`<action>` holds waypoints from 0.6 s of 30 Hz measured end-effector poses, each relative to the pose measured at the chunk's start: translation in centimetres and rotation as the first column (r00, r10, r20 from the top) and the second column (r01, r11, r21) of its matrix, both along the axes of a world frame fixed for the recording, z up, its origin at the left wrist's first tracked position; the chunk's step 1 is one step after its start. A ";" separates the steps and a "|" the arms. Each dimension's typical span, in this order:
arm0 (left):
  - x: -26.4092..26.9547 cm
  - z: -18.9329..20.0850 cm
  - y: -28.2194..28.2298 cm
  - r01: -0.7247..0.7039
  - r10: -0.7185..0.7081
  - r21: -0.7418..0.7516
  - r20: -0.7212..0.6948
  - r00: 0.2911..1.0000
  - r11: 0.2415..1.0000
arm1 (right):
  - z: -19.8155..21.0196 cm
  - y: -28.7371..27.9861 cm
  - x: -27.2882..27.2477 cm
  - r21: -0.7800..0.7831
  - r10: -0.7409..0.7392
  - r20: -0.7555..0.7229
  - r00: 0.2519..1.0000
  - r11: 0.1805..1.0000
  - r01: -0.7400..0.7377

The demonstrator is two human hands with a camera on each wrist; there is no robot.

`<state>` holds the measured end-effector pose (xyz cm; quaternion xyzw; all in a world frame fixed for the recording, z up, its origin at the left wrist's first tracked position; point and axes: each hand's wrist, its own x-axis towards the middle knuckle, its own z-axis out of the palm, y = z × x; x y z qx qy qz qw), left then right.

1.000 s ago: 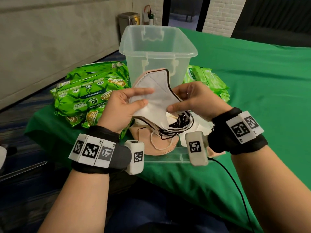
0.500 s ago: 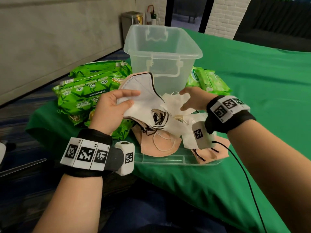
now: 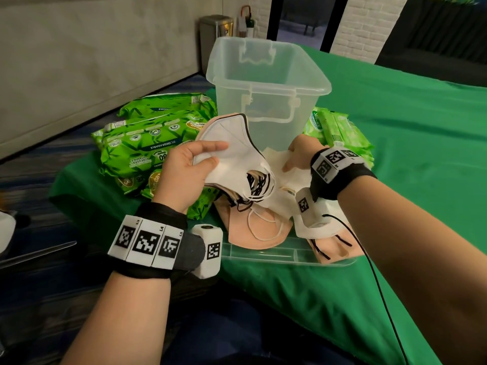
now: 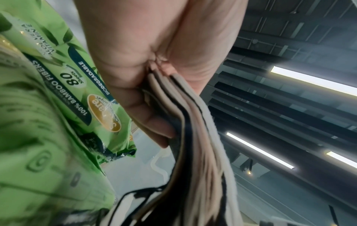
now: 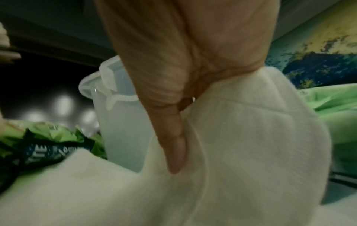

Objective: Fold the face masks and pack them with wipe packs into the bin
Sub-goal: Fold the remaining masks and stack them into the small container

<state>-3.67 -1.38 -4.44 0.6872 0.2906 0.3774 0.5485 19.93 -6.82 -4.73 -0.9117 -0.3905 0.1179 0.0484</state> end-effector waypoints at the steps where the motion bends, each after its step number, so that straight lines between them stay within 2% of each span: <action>1: 0.0 -0.1 0.0 0.001 -0.001 -0.001 0.006 1.000 1.000 | 0.4 -0.2 -0.2 0.039 0.002 -0.023 1.000 0.999 -0.001; 5: 0.1 -0.1 0.0 -0.013 0.013 -0.026 0.022 1.000 1.000 | 3.3 -2.2 -1.0 0.284 -0.004 -0.130 0.991 0.958 0.041; 7: 0.2 -0.1 0.0 -0.027 0.030 -0.063 0.044 0.999 0.998 | 5.3 -3.9 -1.5 0.459 0.027 -0.247 0.969 0.884 0.092; 8: 0.4 0.0 -0.1 -0.038 0.042 -0.069 0.048 0.998 0.997 | 6.2 -4.7 -1.9 0.561 0.072 -0.331 0.941 0.817 0.135; 11: 1.2 0.2 -0.5 -0.060 0.065 -0.089 0.058 0.996 0.994 | 8.1 -6.8 -3.3 0.761 0.303 -0.538 0.787 0.575 0.299; 13: 1.7 0.7 -1.2 -0.046 0.058 -0.143 0.078 0.995 0.989 | 8.3 -7.5 -4.0 0.787 0.461 -0.600 0.654 0.486 0.379; 15: 2.0 1.0 -2.0 0.018 0.010 -0.209 0.136 0.991 0.978 | 7.8 -7.8 -4.8 0.770 0.518 -0.633 0.575 0.497 0.400; 18: 2.7 1.6 -3.5 0.113 -0.048 -0.242 0.259 0.965 0.964 | 6.0 -7.6 -6.8 0.748 0.468 -0.643 0.607 0.557 0.362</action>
